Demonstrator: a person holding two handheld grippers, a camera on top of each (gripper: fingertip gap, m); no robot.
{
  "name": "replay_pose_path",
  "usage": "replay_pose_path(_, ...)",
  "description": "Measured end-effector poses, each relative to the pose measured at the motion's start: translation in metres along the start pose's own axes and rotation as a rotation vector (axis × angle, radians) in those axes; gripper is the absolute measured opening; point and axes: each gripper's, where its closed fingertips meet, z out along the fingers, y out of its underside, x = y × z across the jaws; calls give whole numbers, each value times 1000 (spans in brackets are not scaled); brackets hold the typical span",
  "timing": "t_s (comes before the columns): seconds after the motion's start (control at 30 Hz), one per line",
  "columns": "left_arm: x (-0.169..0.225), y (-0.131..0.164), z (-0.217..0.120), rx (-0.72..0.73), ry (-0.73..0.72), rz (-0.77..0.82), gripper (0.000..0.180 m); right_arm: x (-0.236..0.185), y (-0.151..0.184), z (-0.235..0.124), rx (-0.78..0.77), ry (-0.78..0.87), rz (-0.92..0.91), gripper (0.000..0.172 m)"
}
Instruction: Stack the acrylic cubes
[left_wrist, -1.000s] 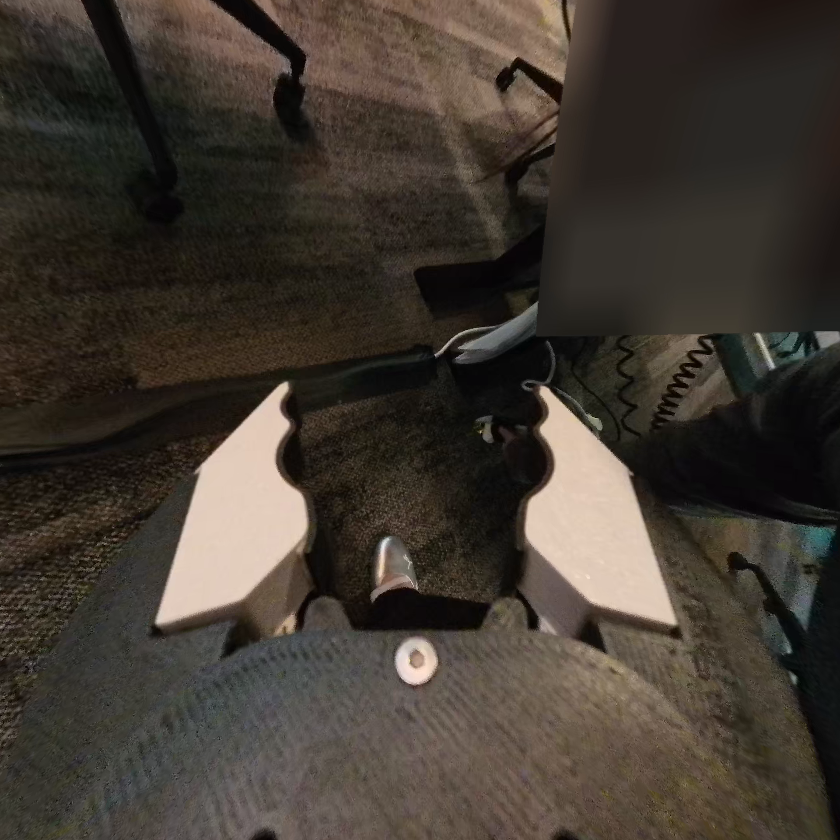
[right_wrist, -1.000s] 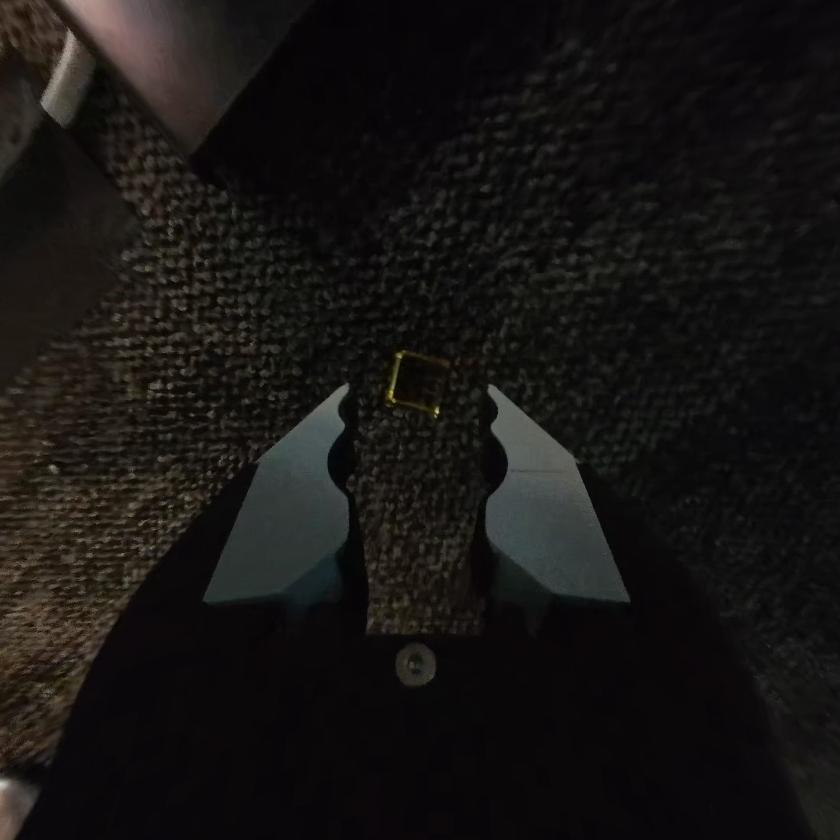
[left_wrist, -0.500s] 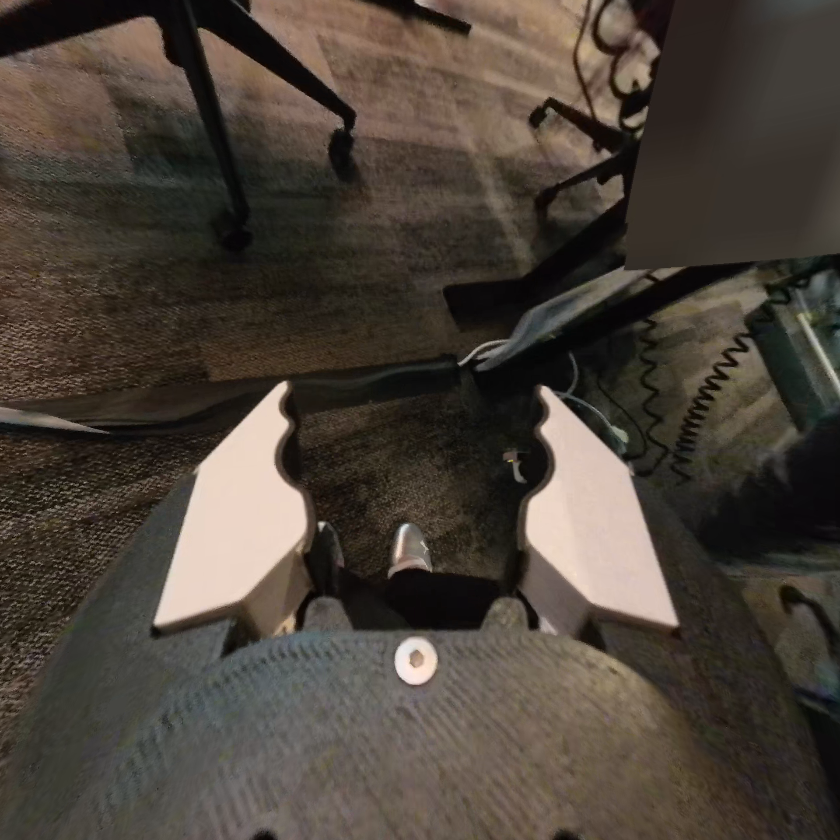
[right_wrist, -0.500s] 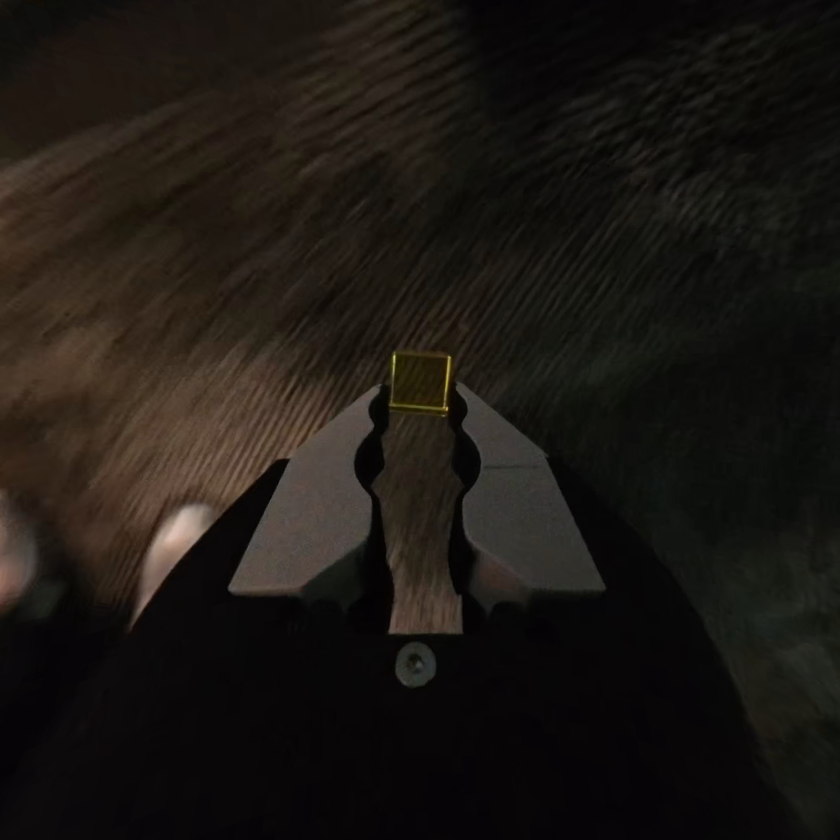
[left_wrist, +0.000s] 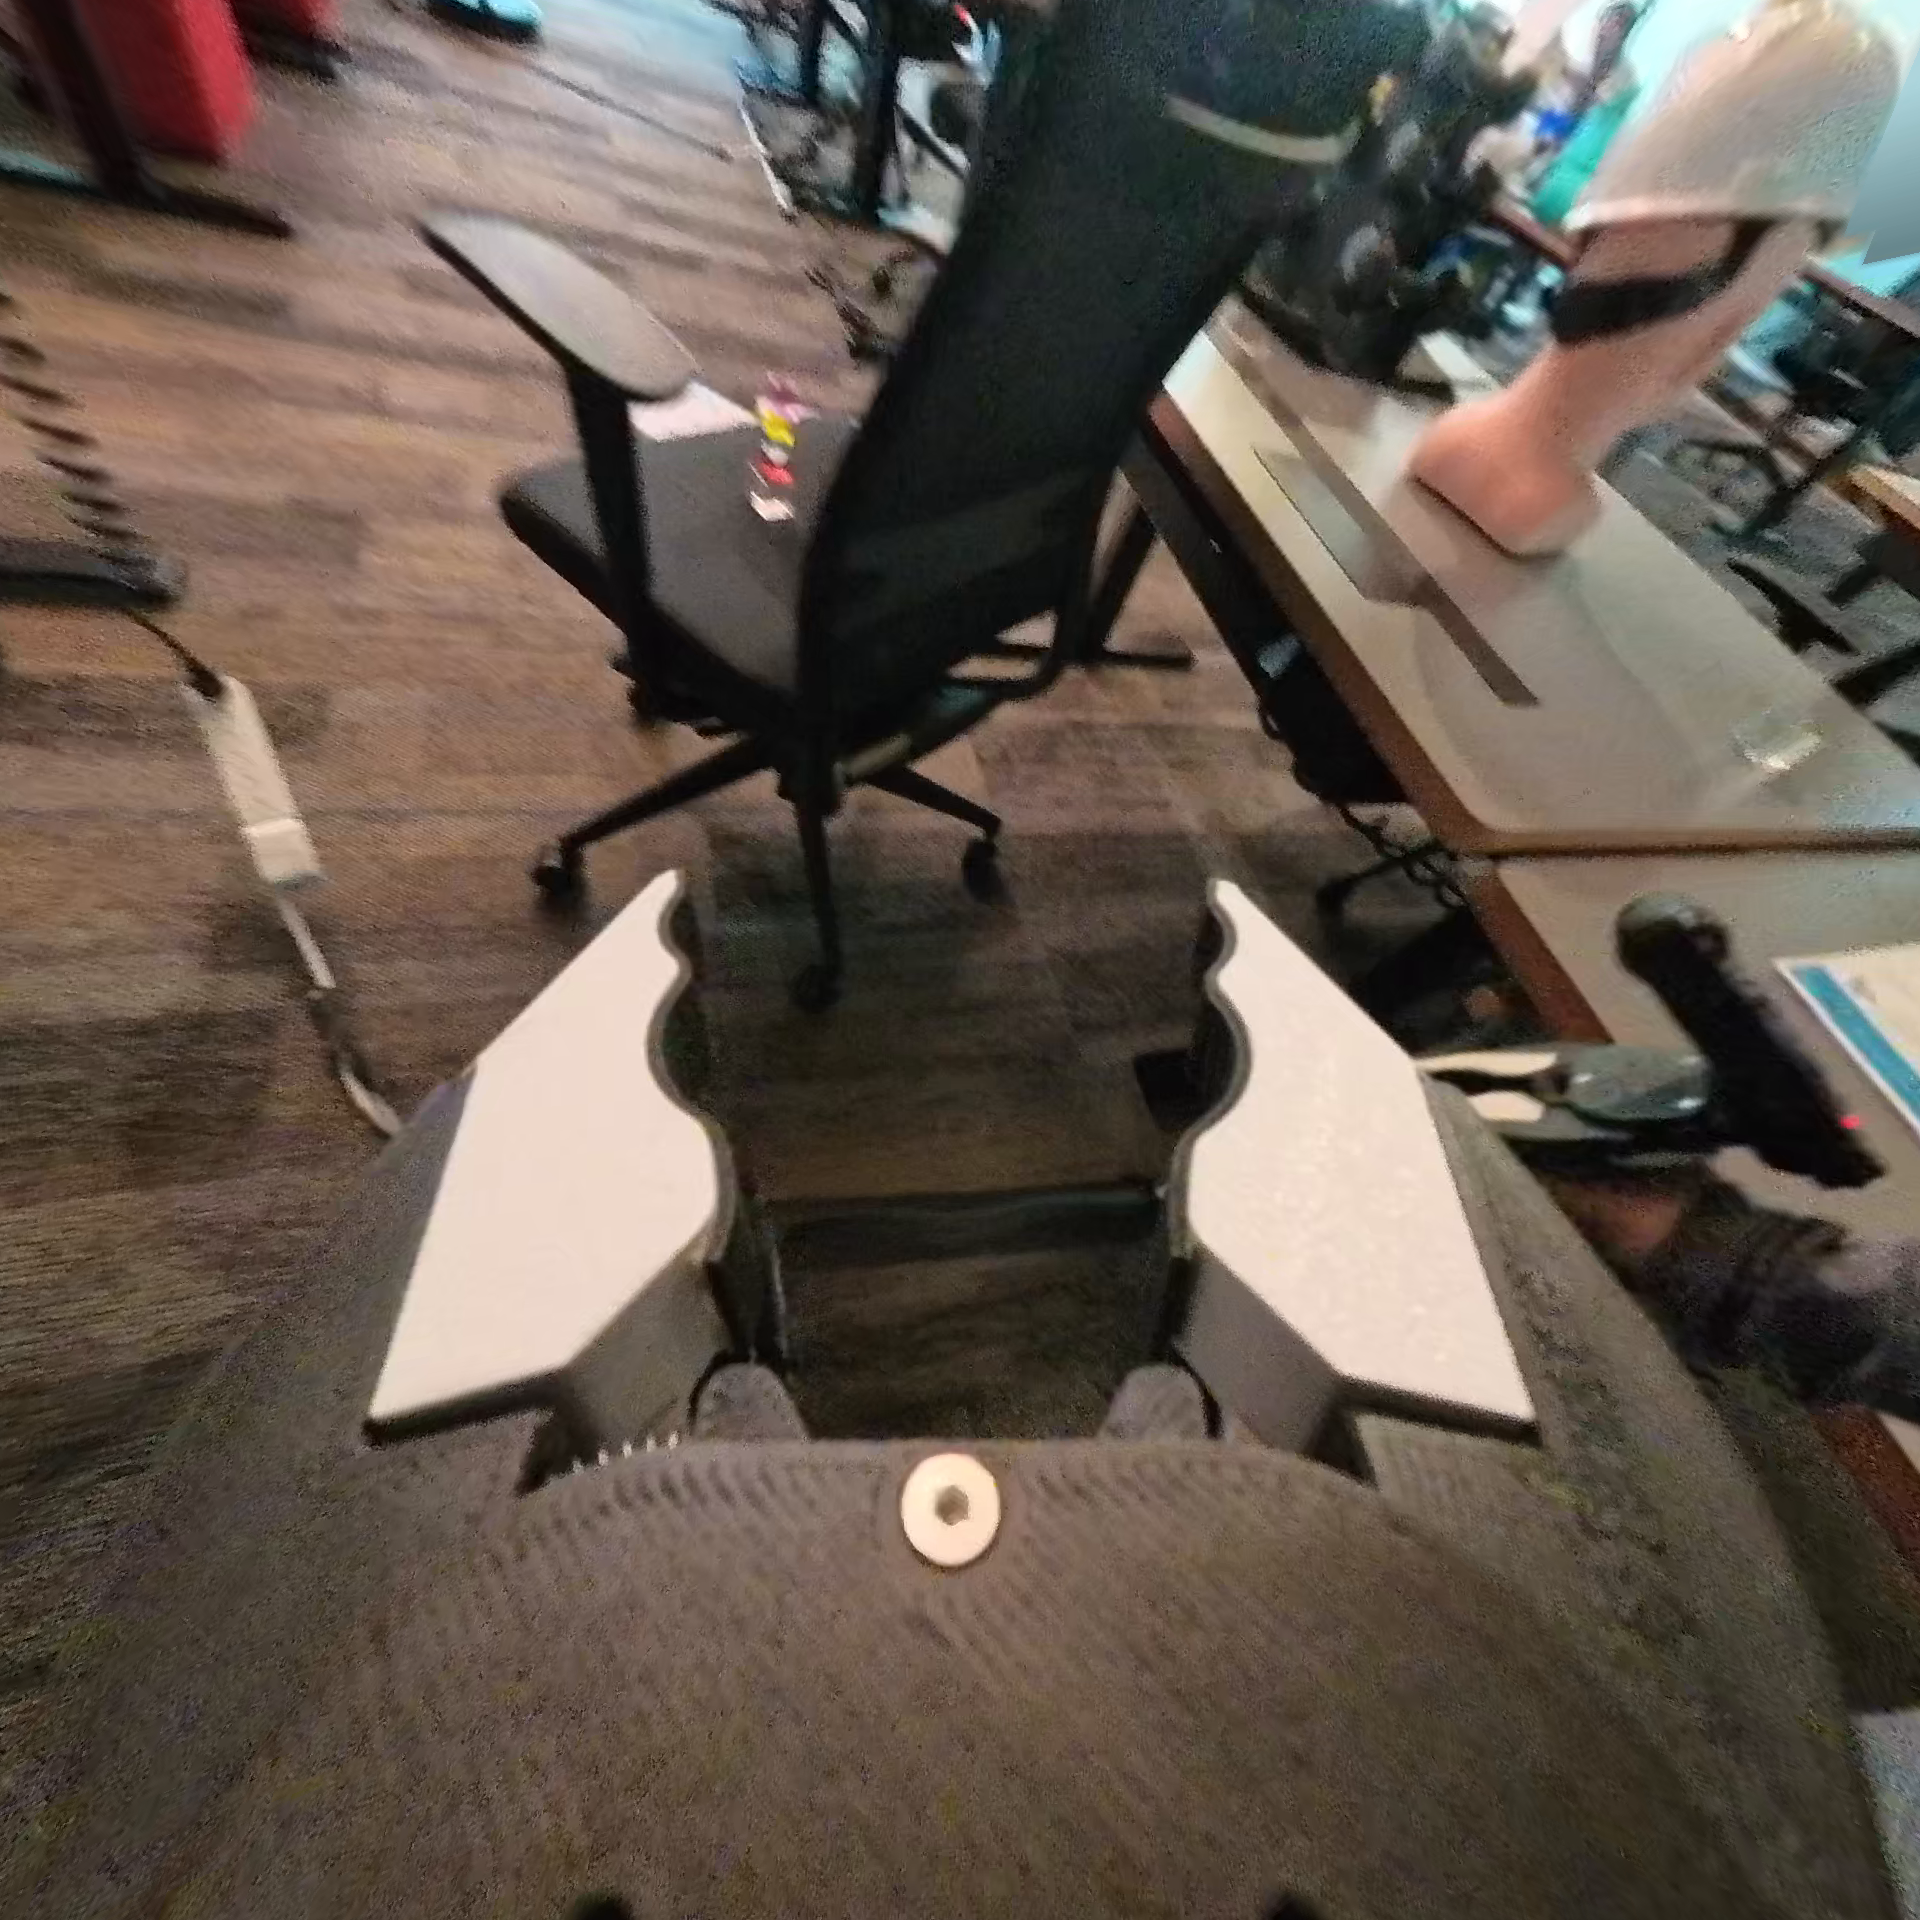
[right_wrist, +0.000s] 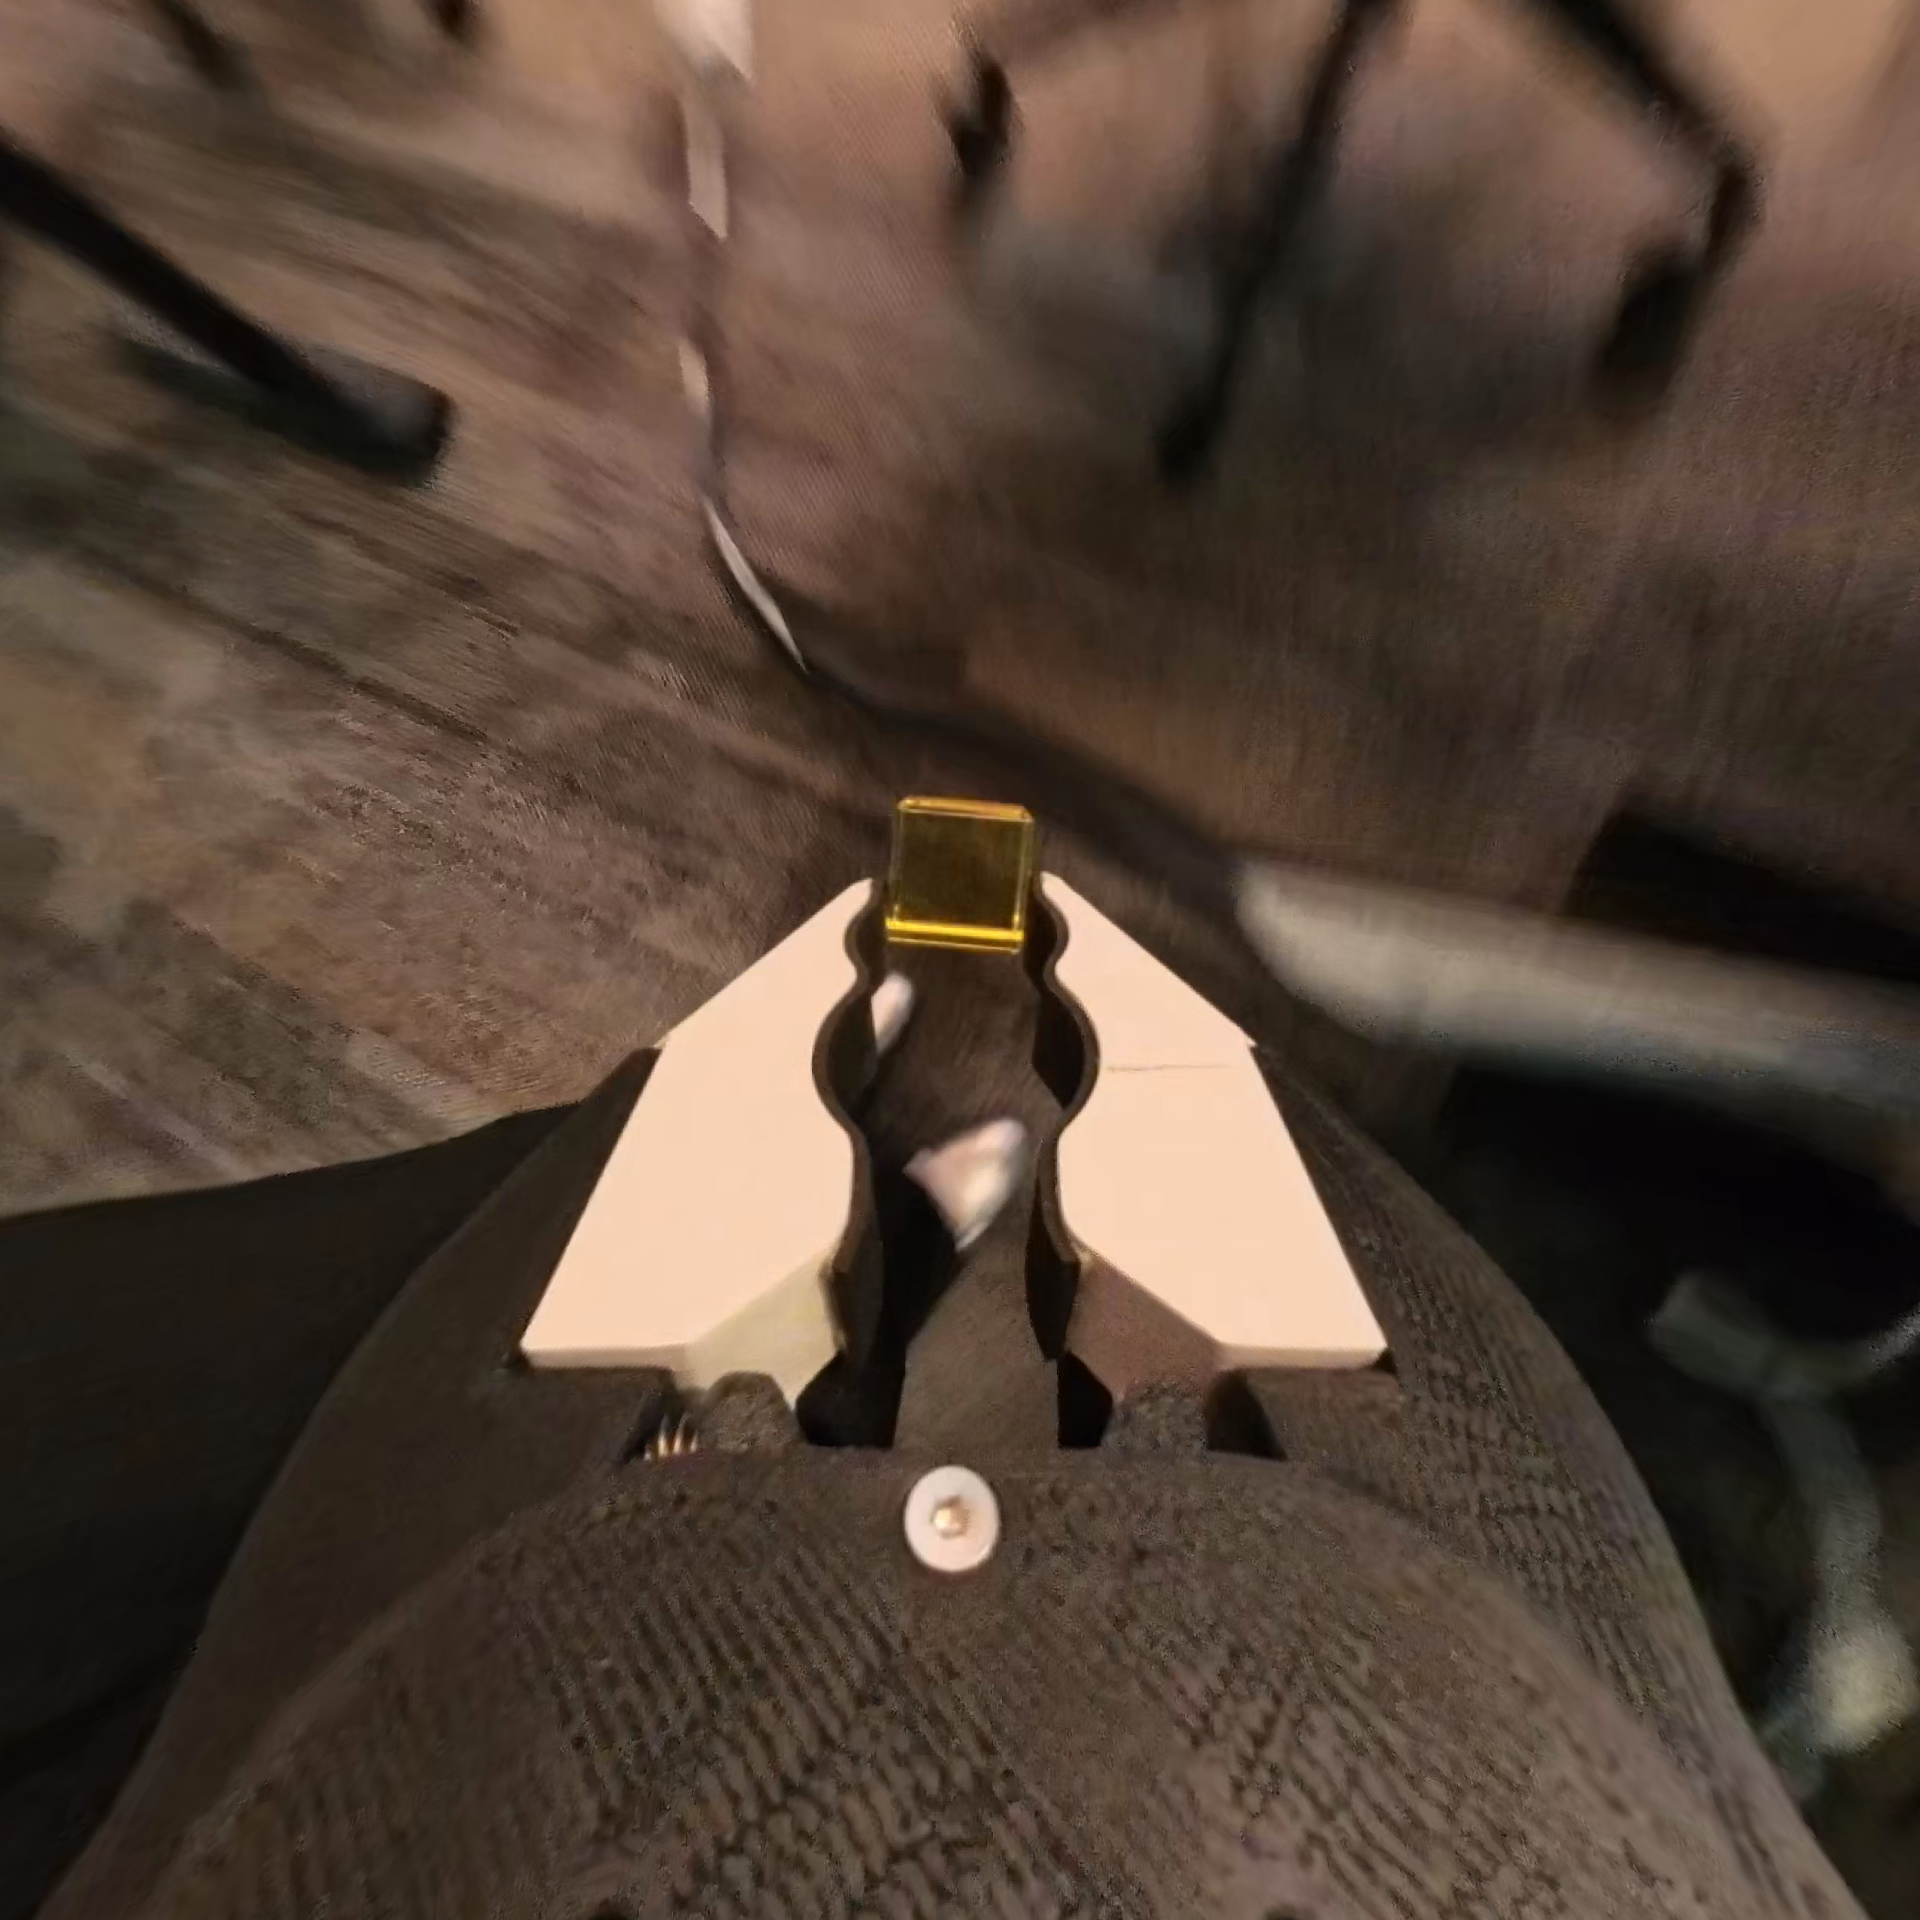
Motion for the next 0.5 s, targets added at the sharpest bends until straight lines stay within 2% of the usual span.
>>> replay_pose_path(0.17, -36, -62, -45, 174, -139, -32, 94, -28, -145, -34, 185, -66, -278, 25)
replay_pose_path(0.27, -61, -84, -60, 238, -191, -60, 94, -62, -223, -41, 300, -127, -373, 25)
replay_pose_path(0.4, -111, -112, -65, 300, -247, -81, 94, -114, -314, -31, 403, -184, -523, 26)
replay_pose_path(0.5, -159, -147, -50, 347, -250, -40, 94, -137, -372, -14, 454, -197, -540, 26)
